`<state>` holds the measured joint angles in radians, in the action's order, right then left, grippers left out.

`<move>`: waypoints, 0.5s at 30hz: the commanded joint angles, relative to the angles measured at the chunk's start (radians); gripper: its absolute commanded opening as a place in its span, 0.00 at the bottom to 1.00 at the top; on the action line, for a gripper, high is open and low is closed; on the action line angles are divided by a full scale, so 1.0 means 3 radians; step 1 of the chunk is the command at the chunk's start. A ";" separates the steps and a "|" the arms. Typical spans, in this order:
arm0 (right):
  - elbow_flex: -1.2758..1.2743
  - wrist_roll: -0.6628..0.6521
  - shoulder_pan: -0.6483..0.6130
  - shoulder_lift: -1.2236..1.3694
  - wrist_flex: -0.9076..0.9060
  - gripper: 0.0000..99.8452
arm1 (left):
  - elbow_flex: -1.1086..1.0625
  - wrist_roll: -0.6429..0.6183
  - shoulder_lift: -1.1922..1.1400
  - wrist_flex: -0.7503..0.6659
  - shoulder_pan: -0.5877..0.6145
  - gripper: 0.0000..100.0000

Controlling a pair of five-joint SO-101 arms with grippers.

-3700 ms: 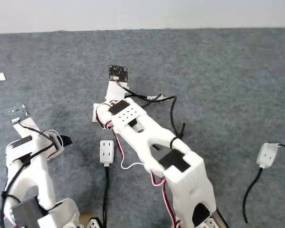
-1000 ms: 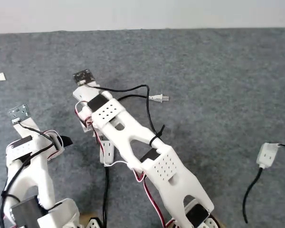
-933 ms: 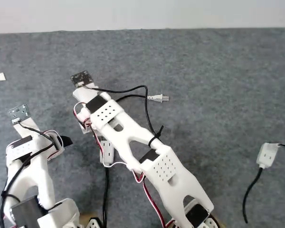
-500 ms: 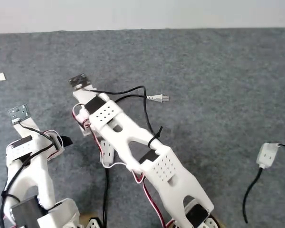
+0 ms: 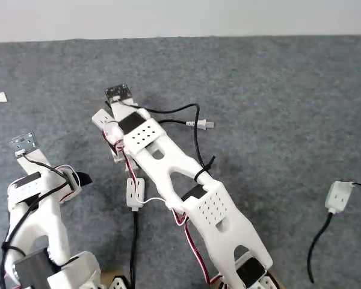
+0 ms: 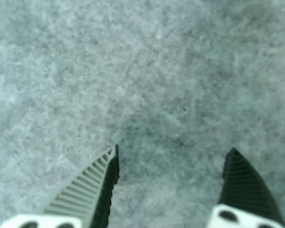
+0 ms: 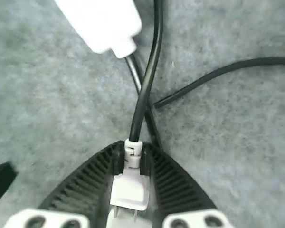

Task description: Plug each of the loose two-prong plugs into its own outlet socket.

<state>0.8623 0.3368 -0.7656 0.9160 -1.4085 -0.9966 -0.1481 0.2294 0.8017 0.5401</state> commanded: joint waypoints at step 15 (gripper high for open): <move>0.0875 -0.0148 0.0284 -0.0621 -0.1312 0.01 | 0.0125 0.0031 0.0015 0.0026 0.0005 0.33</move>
<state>1.1339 0.2831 -0.6874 0.8700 -1.7568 -0.9966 -0.1481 0.2294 0.8017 0.5401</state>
